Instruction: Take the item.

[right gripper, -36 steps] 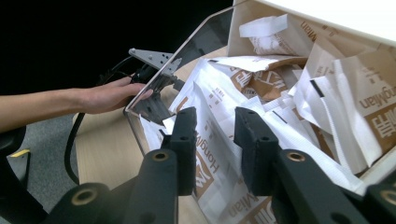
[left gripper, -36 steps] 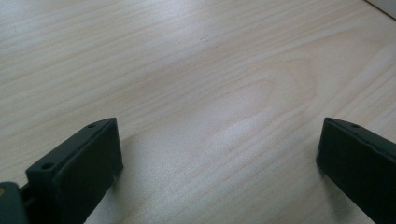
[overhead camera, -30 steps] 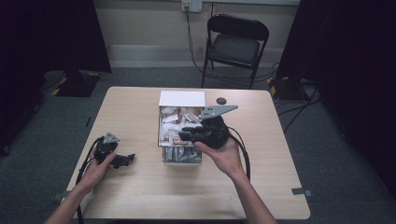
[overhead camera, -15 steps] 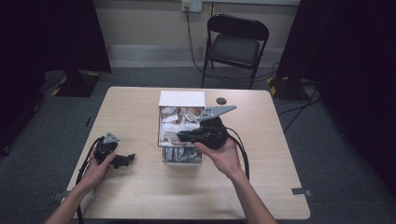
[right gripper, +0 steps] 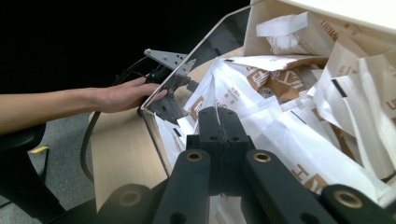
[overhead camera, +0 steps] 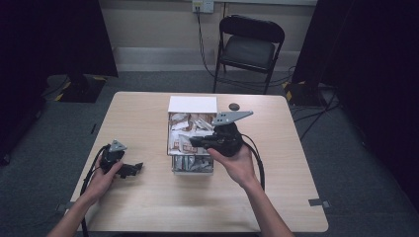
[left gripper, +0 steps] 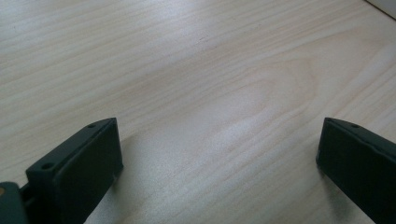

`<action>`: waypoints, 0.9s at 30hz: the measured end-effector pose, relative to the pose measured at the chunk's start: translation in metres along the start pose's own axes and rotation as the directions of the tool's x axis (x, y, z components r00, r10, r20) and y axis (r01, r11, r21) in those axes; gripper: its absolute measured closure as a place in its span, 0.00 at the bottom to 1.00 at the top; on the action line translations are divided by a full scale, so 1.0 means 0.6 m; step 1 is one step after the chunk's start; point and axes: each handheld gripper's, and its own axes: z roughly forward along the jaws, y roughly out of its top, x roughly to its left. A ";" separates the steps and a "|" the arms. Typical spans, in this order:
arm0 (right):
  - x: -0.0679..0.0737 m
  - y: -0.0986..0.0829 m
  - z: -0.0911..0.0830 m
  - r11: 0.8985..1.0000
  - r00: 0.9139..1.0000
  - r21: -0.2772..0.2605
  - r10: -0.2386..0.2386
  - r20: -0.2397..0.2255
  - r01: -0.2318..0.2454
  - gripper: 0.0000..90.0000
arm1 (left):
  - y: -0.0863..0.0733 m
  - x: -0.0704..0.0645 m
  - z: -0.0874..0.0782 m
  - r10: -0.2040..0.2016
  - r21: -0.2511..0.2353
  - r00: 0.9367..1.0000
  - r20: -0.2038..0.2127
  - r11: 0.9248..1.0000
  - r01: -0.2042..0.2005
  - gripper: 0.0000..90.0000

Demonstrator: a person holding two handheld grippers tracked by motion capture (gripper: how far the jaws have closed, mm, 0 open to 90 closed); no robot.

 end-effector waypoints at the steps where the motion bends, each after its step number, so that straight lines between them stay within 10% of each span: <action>1: 0.000 0.000 -0.001 1.000 1.000 -0.002 0.000 0.002 0.000 1.00 | 0.000 0.000 0.000 -0.001 -0.001 1.000 0.001 1.000 0.001 0.00; 27: -0.002 0.007 -0.028 0.998 0.999 -0.062 0.005 0.046 -0.002 1.00 | 0.000 0.000 0.000 -0.002 -0.002 1.000 0.001 1.000 0.002 0.00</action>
